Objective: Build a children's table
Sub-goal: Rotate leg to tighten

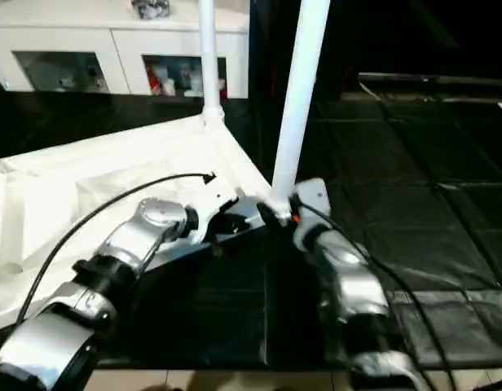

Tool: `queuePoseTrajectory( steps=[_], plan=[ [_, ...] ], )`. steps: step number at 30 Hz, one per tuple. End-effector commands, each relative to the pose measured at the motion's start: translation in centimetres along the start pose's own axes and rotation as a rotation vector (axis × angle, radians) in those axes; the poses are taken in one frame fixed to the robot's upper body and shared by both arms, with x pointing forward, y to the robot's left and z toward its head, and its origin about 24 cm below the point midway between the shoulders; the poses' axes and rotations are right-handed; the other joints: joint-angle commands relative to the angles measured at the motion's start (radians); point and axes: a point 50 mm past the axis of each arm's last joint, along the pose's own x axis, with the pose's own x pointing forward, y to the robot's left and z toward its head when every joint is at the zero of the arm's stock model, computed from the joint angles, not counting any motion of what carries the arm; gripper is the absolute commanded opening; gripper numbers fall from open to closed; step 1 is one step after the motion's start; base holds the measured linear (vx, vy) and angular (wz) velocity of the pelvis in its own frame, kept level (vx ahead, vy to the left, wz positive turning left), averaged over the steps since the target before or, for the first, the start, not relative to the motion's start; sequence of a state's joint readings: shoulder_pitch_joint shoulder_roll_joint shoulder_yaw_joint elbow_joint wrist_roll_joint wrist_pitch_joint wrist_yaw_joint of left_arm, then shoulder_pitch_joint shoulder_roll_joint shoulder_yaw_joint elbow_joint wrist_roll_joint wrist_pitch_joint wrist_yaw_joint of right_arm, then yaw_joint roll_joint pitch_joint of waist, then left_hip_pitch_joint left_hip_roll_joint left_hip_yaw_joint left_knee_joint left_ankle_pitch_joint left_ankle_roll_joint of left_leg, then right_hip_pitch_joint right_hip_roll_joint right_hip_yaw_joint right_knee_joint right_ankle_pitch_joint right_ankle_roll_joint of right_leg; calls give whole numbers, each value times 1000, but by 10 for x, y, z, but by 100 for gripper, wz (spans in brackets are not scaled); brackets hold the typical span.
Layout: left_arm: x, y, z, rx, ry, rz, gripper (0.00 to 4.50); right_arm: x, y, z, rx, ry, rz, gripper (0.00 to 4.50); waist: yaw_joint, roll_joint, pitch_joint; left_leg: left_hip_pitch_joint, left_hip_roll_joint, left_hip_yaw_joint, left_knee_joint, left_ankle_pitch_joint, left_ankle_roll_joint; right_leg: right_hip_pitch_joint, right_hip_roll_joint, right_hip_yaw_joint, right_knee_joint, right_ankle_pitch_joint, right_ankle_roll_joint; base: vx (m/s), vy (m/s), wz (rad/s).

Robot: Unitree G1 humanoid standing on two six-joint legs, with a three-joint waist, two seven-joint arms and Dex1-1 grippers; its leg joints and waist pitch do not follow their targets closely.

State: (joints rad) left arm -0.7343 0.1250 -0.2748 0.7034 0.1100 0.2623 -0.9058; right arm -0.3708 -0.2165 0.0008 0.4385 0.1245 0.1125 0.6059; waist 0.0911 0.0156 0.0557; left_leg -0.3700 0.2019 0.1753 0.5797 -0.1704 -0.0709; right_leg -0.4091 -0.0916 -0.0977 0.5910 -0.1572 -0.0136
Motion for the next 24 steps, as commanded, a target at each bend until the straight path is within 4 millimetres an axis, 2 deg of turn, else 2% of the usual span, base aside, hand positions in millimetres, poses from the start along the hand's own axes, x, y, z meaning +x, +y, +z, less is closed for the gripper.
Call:
queuePoseTrajectory(
  steps=[1, 5, 6, 11, 13, 15, 19, 23, 24],
  plan=[
    [-3, -2, 6, 36, -57, -64, 0, -8, 4, 8, -58, -37, 148, 447, 6, -10, -72, 5, 22, -2, -59, -199, 81, 65, -59, 48, -72, -221, -205, 0, 0, 0],
    [-16, 1, -4, 140, -18, -157, 0, -36, -17, 16, -134, -2, 286, 447, 12, -11, -71, 5, 23, -4, -58, -230, 90, 67, -59, 47, -79, -275, -188, 0, 0, 0],
    [-18, 1, -5, 152, -16, -176, 0, -39, -20, 18, -133, 4, 307, 447, 14, -8, -70, 6, 23, -4, -59, -238, 93, 65, -57, 46, -80, -285, -186, 0, 0, 0],
    [-28, -2, -9, 197, 9, -304, 0, -47, -23, 25, -163, 34, 431, 447, 24, -8, -70, 10, 29, -4, -60, -246, 77, 60, -59, 44, -80, -321, -190, 0, 0, 0],
    [-32, -2, -11, 225, 38, -359, 0, -49, -20, 26, -193, 72, 509, 447, 30, -5, -71, 17, 33, -3, -60, -248, 74, 54, -59, 46, -78, -310, -199, 0, 0, 0],
    [-35, -2, -13, 258, 66, -404, 0, -48, -17, 24, -219, 118, 583, 447, 38, -4, -69, 16, 36, -4, -61, -268, 66, 54, -60, 46, -75, -304, -211, 0, 0, 0],
    [-40, -3, -16, 319, 109, -482, 0, -49, -11, 20, -249, 188, 707, 447, 50, -6, -71, 15, 35, -4, -61, -270, 62, 56, -63, 48, -75, -311, -203, 0, 0, 0],
    [-43, -5, -19, 343, 130, -531, 0, -43, -7, 19, -253, 185, 740, 447, 55, -5, -71, 19, 37, -4, -62, -273, 50, 53, -65, 48, -73, -314, -207, 0, 0, 0],
    [-43, -7, -20, 348, 133, -548, 0, -41, -5, 20, -252, 176, 757, 447, 53, -6, -70, 15, 36, -5, -63, -276, 47, 56, -66, 48, -72, -320, -207, 0, 0, 0]
  ],
)
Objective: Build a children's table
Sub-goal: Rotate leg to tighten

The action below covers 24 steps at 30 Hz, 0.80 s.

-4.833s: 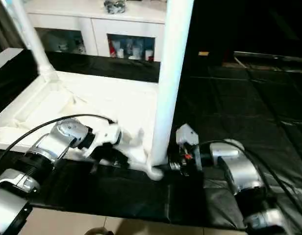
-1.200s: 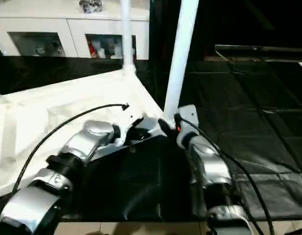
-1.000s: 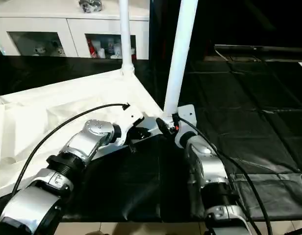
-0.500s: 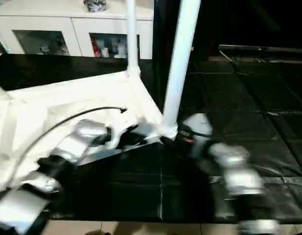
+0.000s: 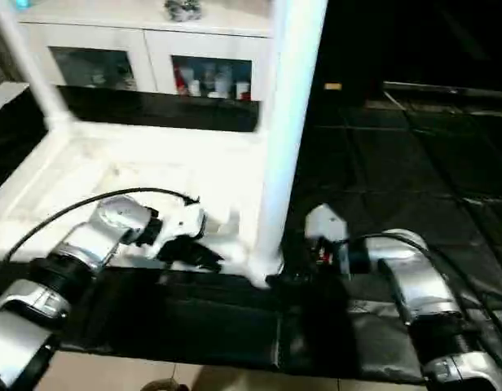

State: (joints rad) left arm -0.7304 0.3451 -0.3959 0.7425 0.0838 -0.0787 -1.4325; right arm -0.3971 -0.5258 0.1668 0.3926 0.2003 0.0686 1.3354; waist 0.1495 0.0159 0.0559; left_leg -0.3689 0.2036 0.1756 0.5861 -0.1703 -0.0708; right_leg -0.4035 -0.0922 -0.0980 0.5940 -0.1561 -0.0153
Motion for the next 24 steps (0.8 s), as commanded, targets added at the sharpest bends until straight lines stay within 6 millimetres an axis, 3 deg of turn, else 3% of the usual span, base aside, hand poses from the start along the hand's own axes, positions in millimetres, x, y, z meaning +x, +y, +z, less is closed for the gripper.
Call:
queuePoseTrajectory(
  steps=[1, 6, 19, 24],
  plan=[
    [6, -3, 6, 60, 32, -83, 0, 2, -1, 5, -24, -5, 30, 431, -5, -6, -71, 15, 35, -5, -69, -277, 46, 49, -66, 48, -76, -324, -205, 0, 0, 0],
    [8, -5, 6, 62, 29, -99, 0, 7, 2, 7, -20, -24, 68, 404, -1, -7, -73, 14, 36, -6, -69, -257, 50, 52, -64, 49, -71, -295, -209, 0, 0, 0],
    [7, -8, 3, 69, 33, -131, 0, 14, 6, 5, -14, -21, 132, 277, 3, -5, -73, 15, 36, -6, -69, -267, 46, 51, -64, 49, -71, -297, -212, 0, 0, 0],
    [8, -8, 2, 67, 39, -130, 0, 15, 8, 2, -3, -15, 145, 262, 4, -5, -74, 14, 35, -6, -69, -263, 43, 53, -64, 49, -70, -289, -210, 0, 0, 0]
  ],
)
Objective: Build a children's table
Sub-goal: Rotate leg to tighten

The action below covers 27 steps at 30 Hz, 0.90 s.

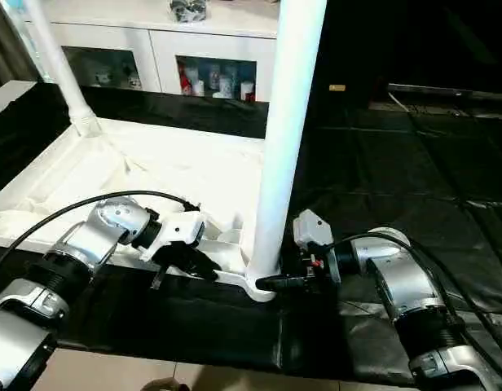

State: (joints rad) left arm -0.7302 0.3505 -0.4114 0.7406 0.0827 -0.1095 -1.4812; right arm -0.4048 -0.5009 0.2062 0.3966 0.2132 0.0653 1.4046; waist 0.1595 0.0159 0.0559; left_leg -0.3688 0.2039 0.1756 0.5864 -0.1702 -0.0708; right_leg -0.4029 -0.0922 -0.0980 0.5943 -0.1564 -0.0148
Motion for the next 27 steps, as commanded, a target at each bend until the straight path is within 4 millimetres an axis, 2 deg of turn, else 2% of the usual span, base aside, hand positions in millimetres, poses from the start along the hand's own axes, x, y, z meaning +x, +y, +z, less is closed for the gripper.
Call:
queuePoseTrajectory(
  steps=[1, 4, 5, 6, 10, 13, 15, 16, 17, 18, 19, 20, 22, 23, 27],
  plan=[
    [8, -4, 2, 34, 30, -73, 0, 2, 1, 2, -4, 2, 31, 261, -6, -5, -74, 14, 35, -6, -69, -261, 44, 52, -65, 49, -70, -289, -210, 0, 0, 0],
    [7, -4, 1, 33, 33, -70, 0, 3, 2, 1, -1, 3, 34, 259, -6, -3, -74, 15, 35, -6, -70, -265, 43, 51, -64, 48, -71, -293, -210, 0, 0, 0],
    [8, -3, 0, 22, 33, -52, 0, 4, 3, -1, 7, 0, 40, 259, -5, 2, -74, 15, 36, -7, -70, -270, 41, 51, -64, 49, -71, -293, -211, 0, 0, 0],
    [8, -3, 0, 20, 33, -50, 0, 4, 4, -1, 8, -1, 40, 259, -6, -2, -73, 15, 35, -6, -69, -271, 40, 52, -64, 49, -71, -290, -211, 0, 0, 0],
    [10, 2, 4, -30, -19, 14, 0, 9, 2, -2, 48, -32, -19, 259, -5, -1, -73, 15, 35, -6, -70, -274, 39, 53, -64, 49, -71, -291, -215, 0, 0, 0],
    [14, 11, 11, -81, -76, 108, 0, 19, -4, -3, 97, -72, -148, 259, -10, -3, -68, 19, 33, -7, -74, -309, 25, 50, -65, 47, -80, -370, -194, 0, 0, 0],
    [19, 20, 18, -125, -113, 210, 0, 30, -10, -4, 145, -104, -274, 259, -19, -5, -63, 20, 29, -11, -76, -335, 7, 47, -64, 43, -86, -439, -171, 0, 0, 0],
    [19, 20, 18, -125, -113, 210, 0, 30, -10, -4, 145, -104, -274, 259, -23, -4, -62, 21, 28, -11, -76, -345, 0, 46, -65, 42, -90, -466, -161, 0, 0, 0],
    [23, 30, 25, -176, -141, 323, 0, 45, -14, -2, 212, -143, -372, 259, -29, -8, -62, 24, 24, -14, -75, -358, -2, 45, -68, 38, -100, -526, -136, 0, 0, 0],
    [24, 32, 27, -192, -148, 352, 0, 49, -15, -2, 230, -153, -398, 258, -38, -7, -59, 17, 22, -16, -77, -349, -7, 47, -67, 36, -102, -551, -118, 0, 0, 0],
    [25, 33, 28, -198, -151, 363, 0, 50, -16, -1, 237, -157, -409, 258, -47, -8, -60, 21, 20, -18, -75, -359, -8, 44, -68, 32, -111, -580, -100, 0, 0, 0],
    [27, 39, 33, -240, -171, 434, 0, 59, -20, 0, 287, -182, -482, 258, -54, -6, -61, 20, 20, -19, -75, -362, -5, 43, -67, 32, -112, -575, -99, 0, 0, 0],
    [28, 40, 33, -245, -174, 442, 0, 60, -20, 0, 291, -182, -492, 258, -60, -7, -62, 19, 18, -19, -75, -362, 0, 44, -67, 29, -114, -570, -99, 0, 0, 0],
    [31, 46, 40, -298, -194, 525, 0, 70, -26, 0, 337, -178, -588, 257, -69, -4, -63, 19, 18, -18, -74, -360, 2, 42, -64, 31, -110, -543, -108, 0, 0, 0],
    [35, 54, 51, -356, -224, 637, 0, 84, -37, 0, 421, -157, -747, 257, -78, -2, -65, 15, 18, -18, -76, -341, 3, 44, -62, 32, -106, -485, -127, 0, 0, 0]
  ],
)
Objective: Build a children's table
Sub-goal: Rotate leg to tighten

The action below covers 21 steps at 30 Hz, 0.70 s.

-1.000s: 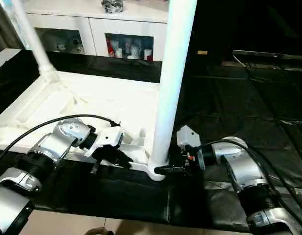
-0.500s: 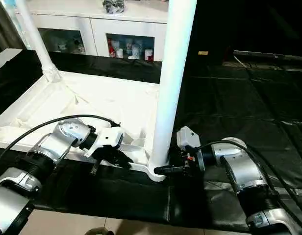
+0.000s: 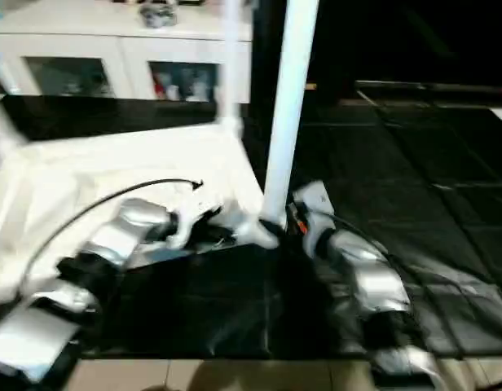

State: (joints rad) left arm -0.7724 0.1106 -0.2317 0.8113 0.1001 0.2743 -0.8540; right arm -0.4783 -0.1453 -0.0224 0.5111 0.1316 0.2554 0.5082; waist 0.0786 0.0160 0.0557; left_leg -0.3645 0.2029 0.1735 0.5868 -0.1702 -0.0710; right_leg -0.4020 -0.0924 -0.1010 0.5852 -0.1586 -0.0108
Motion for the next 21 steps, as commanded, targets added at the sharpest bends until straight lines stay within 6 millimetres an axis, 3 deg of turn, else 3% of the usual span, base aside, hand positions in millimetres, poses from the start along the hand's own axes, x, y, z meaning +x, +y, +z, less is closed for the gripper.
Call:
queuePoseTrajectory(
  steps=[1, 3, 4, 7, 8, 12, 13, 17, 21],
  plan=[
    [10, -7, 41, 25, -138, 36, 0, 20, 38, -14, 59, 50, 108, 257, 3, -5, -67, 11, 19, -14, -76, -330, 8, 42, -61, 37, -96, -452, -138, 0, 0, 0],
    [12, -9, 43, 30, -140, 45, 0, 23, 40, -11, 77, 29, 80, 257, 4, -2, -70, 8, 21, -11, -76, -301, 17, 45, -60, 42, -87, -371, -163, 0, 0, 0],
    [12, -9, 44, 36, -140, 45, 0, 24, 40, -10, 81, 24, 73, 313, 5, 1, -71, 9, 21, -11, -75, -293, 19, 46, -60, 43, -84, -347, -170, 0, 0, 0],
    [12, -11, 43, 61, -137, 35, 0, 23, 39, -8, 65, 12, 51, 313, 8, 0, -74, 4, 22, -8, -74, -255, 31, 53, -59, 46, -73, -261, -195, 0, 0, 0],
    [11, -11, 42, 80, -137, 25, 0, 22, 38, -7, 58, 5, 52, 344, 9, -1, -75, 6, 21, -6, -73, -241, 37, 53, -59, 47, -71, -240, -201, 0, 0, 0],
    [5, -12, 32, 118, -105, -28, 0, 14, 31, -5, 8, -24, 63, 360, 14, 5, -78, 2, 23, -6, -71, -198, 50, 58, -60, 48, -61, -176, -219, 0, 0, 0],
    [3, -12, 29, 136, -90, -42, 0, 11, 29, -5, -14, -28, 69, 388, 13, 3, -77, 1, 23, -5, -72, -198, 52, 59, -59, 47, -63, -173, -218, 0, 0, 0],
    [-3, -11, 21, 181, -61, -94, 0, 0, 24, -6, -23, -55, 117, 416, 16, 2, -75, 6, 24, -4, -73, -223, 55, 58, -59, 49, -67, -194, -215, 0, 0, 0],
    [-15, -5, 10, 204, -28, -165, 0, -28, 8, -5, -106, -85, 234, 448, 22, 2, -72, 10, 26, -3, -75, -259, 50, 55, -59, 49, -73, -243, -204, 0, 0, 0]
  ],
)
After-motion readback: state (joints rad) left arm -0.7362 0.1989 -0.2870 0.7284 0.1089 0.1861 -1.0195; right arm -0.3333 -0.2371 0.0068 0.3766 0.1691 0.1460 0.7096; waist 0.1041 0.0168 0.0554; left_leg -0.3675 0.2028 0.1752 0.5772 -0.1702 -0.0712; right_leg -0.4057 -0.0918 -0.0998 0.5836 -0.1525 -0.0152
